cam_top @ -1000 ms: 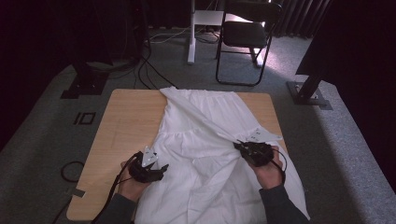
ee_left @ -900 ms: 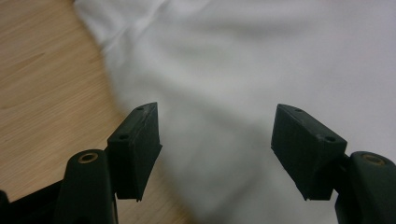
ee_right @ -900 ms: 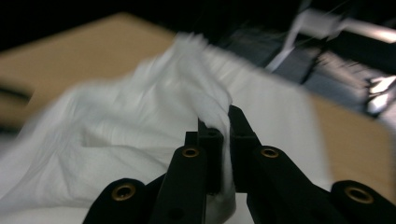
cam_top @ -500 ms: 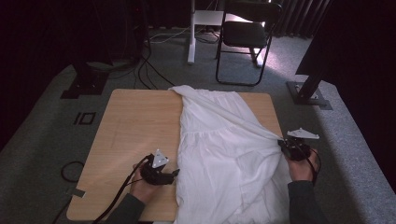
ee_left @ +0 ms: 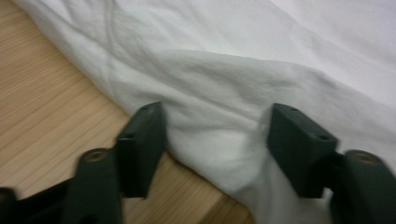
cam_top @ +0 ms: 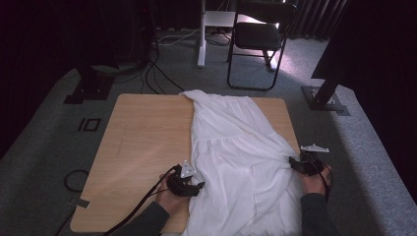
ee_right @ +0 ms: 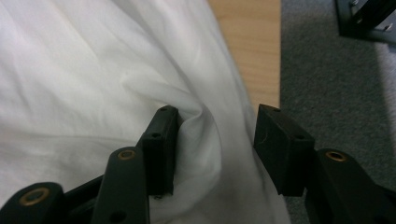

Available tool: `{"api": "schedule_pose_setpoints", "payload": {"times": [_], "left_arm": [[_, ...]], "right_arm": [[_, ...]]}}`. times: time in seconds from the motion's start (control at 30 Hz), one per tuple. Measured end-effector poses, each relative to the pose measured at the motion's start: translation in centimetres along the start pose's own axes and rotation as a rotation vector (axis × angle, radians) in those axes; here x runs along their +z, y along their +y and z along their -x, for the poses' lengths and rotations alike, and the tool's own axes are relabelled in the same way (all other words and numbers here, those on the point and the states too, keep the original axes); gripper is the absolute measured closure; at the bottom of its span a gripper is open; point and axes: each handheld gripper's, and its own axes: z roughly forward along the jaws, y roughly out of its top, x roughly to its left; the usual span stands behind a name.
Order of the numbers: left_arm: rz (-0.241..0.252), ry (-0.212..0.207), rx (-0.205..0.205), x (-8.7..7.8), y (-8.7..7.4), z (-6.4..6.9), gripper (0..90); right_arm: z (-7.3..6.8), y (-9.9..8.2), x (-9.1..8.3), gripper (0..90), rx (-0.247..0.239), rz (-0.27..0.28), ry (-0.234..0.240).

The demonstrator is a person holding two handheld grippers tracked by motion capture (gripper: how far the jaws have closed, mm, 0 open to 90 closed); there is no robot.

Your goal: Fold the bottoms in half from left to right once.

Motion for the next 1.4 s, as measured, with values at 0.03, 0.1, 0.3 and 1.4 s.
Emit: {"api": "schedule_pose_setpoints", "payload": {"times": [0.03, 0.1, 0.3, 1.4], "left_arm": [[0.002, -0.014, 0.0, 0.0, 0.1, 0.0, 47.7], [0.004, 0.005, 0.004, 0.0, 0.3, 0.0, 68.4], [-0.065, 0.17, 0.05, -0.9, 0.6, -1.8, 86.6], [0.042, 0.314, -0.023, -8.3, 0.4, -10.0, 67.3]], "right_arm": [[0.0, -0.2, 0.1, 49.1, 0.001, 0.0, 0.003], [0.1, -0.3, 0.1, 50.8, 0.024, 0.007, 0.012], [-0.8, -0.3, -0.2, 61.1, 0.033, -0.013, 0.046], [-9.0, 2.6, -0.5, 66.9, -0.056, 0.024, 0.082]]}}
